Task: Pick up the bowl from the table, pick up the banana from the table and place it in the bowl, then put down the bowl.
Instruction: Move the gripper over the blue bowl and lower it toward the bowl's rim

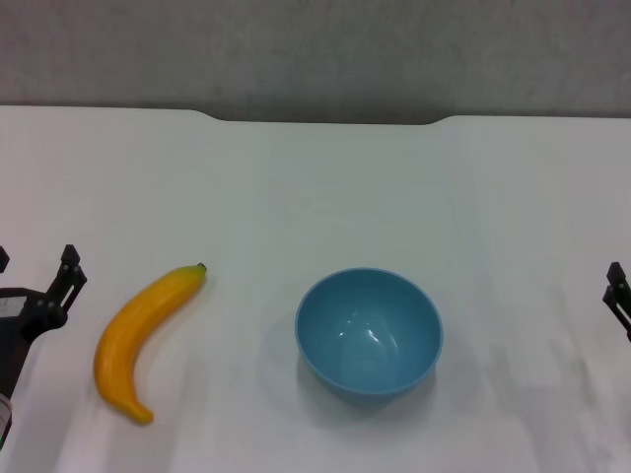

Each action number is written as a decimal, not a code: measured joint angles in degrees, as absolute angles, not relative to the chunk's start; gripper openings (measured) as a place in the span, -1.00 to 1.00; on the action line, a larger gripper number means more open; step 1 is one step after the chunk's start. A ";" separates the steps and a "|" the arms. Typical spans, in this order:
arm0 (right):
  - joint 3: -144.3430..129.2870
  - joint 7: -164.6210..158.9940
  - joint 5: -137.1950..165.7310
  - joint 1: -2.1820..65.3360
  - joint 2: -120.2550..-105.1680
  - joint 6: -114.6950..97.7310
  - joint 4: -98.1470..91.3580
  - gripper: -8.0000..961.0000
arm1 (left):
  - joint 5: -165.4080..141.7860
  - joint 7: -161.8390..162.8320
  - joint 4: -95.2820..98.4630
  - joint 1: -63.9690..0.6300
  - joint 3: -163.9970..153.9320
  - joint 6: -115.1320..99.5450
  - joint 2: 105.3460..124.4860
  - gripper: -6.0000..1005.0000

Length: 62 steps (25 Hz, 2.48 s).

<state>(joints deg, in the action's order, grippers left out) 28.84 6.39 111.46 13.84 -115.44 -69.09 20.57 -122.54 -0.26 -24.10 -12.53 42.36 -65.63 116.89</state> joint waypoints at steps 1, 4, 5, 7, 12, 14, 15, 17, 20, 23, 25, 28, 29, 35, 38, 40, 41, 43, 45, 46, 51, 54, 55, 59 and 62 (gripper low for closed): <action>28.84 6.40 111.45 13.87 -115.45 -68.86 20.58 0.83 | -122.45 -0.26 -24.07 -12.54 42.36 -65.61 116.89 0.75; 28.88 6.47 111.45 14.00 -115.35 -68.41 21.16 0.83 | -122.37 -0.26 -24.08 -12.51 42.36 -65.56 116.81 0.75; 28.97 6.51 111.45 14.03 -115.31 -68.29 21.49 0.83 | -122.36 -0.22 -24.24 -12.48 42.36 -65.56 116.74 0.75; 29.16 6.49 111.43 13.99 -115.26 -68.08 22.09 0.83 | -122.46 0.19 -25.02 -12.32 42.34 -65.51 116.56 0.75; 30.25 6.60 111.39 13.30 -113.99 -64.96 26.98 0.83 | -122.64 0.86 -34.38 -10.51 42.22 -59.24 113.03 0.75; 30.95 6.83 111.35 12.82 -112.45 -63.18 30.17 0.83 | -122.63 0.56 -39.40 -9.78 42.86 -55.55 111.07 0.75; 31.37 7.13 111.35 12.51 -111.50 -62.15 31.99 0.83 | -122.62 0.28 -40.30 -9.66 43.14 -54.87 110.75 0.75; 33.02 9.21 111.33 11.87 -109.18 -57.57 37.03 0.83 | -122.63 -1.48 -42.21 -9.22 44.19 -53.57 110.47 0.75; 38.39 14.43 111.37 10.00 -105.62 -46.49 47.07 0.83 | -122.63 -3.64 -48.42 -8.18 47.55 -45.52 109.77 0.75; 47.22 23.16 111.46 5.80 -103.76 -33.57 57.83 0.83 | -122.64 -4.16 -52.22 -7.78 49.21 -40.67 109.22 0.75; 54.73 31.80 111.43 2.52 -105.12 -23.98 64.28 0.83 | -122.65 -5.63 -55.84 -7.32 51.41 -35.45 108.94 0.75; 71.44 48.63 111.48 -2.56 -112.35 -3.35 74.23 0.83 | -122.30 -11.47 -64.63 -5.36 60.80 -19.07 110.01 0.75; 71.44 48.63 111.48 -2.56 -112.35 -3.35 74.23 0.83 | -122.30 -11.47 -64.63 -5.36 60.80 -19.07 110.01 0.75; 82.44 51.13 112.75 -0.06 -114.44 17.19 79.70 0.83 | -121.48 -23.79 -74.93 0.33 73.42 -5.48 114.87 0.75; 86.99 43.87 118.29 3.90 -114.53 27.37 80.76 0.83 | -117.36 -29.26 -79.30 1.02 80.72 6.40 116.31 0.74; 88.34 31.78 130.50 8.66 -114.53 35.37 81.00 0.83 | -112.39 -32.16 -80.43 0.19 86.99 17.86 116.37 0.74; 88.34 31.78 130.50 8.66 -114.53 35.37 81.00 0.83 | -112.39 -32.16 -80.43 0.19 86.99 17.86 116.37 0.74; 87.58 24.76 139.41 11.03 -114.67 38.49 81.06 0.83 | -112.01 -33.81 -80.44 -0.05 88.61 20.08 116.42 0.74; 85.98 20.02 145.12 12.73 -114.71 40.46 81.12 0.83 | -112.17 -36.12 -80.48 0.03 89.04 20.59 116.45 0.74; 84.91 18.07 147.50 13.92 -114.71 41.81 81.12 0.83 | -112.27 -37.11 -80.50 0.09 89.10 20.77 116.46 0.74; 82.59 15.32 150.36 18.99 -114.78 46.23 80.07 0.83 | -112.54 -38.59 -80.24 0.01 89.39 20.99 116.46 0.74; 80.70 14.24 150.21 21.02 -114.96 46.25 79.04 0.83 | -114.01 -39.10 -79.52 -0.69 89.45 20.94 116.45 0.74; 79.74 13.52 150.20 21.41 -114.98 45.90 78.68 0.83 | -114.50 -39.22 -79.25 -0.91 89.45 20.96 116.45 0.74; 75.84 10.38 149.99 22.11 -115.09 43.03 76.12 0.83 | -115.25 -39.32 -78.68 -1.27 89.49 21.03 116.45 0.74; 74.33 8.98 149.87 22.12 -115.19 42.10 75.50 0.83 | -115.25 -39.33 -78.14 -1.41 89.52 20.97 116.45 0.74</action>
<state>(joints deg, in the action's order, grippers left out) 74.33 8.98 149.87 22.12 -115.19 42.10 75.50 -115.25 -39.33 -78.14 -1.41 89.52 20.97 116.45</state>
